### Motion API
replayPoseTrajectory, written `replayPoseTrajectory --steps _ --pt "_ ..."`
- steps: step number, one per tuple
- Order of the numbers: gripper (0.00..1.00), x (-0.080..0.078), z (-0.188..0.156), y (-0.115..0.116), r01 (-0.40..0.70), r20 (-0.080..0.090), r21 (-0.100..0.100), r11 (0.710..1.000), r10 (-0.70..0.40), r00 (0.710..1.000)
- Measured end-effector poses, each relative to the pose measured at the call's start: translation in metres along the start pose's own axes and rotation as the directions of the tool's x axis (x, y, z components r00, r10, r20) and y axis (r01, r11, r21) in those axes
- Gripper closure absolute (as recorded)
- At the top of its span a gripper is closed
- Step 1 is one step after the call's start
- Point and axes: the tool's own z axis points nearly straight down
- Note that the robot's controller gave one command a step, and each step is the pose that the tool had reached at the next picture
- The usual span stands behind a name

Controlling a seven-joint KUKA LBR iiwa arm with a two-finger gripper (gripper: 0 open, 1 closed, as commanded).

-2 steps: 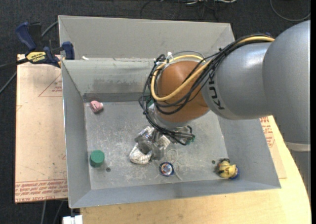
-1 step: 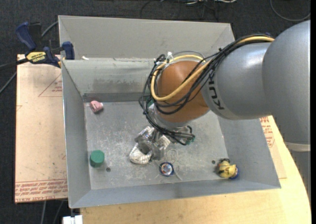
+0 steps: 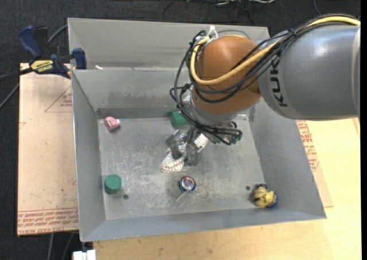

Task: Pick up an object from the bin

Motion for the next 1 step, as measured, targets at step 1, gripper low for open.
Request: replayPoseTrajectory --steps 1 --pt "1.00 0.0000 0.0001 0.0001 0.000 0.000 0.000 1.000 0.000 1.000"
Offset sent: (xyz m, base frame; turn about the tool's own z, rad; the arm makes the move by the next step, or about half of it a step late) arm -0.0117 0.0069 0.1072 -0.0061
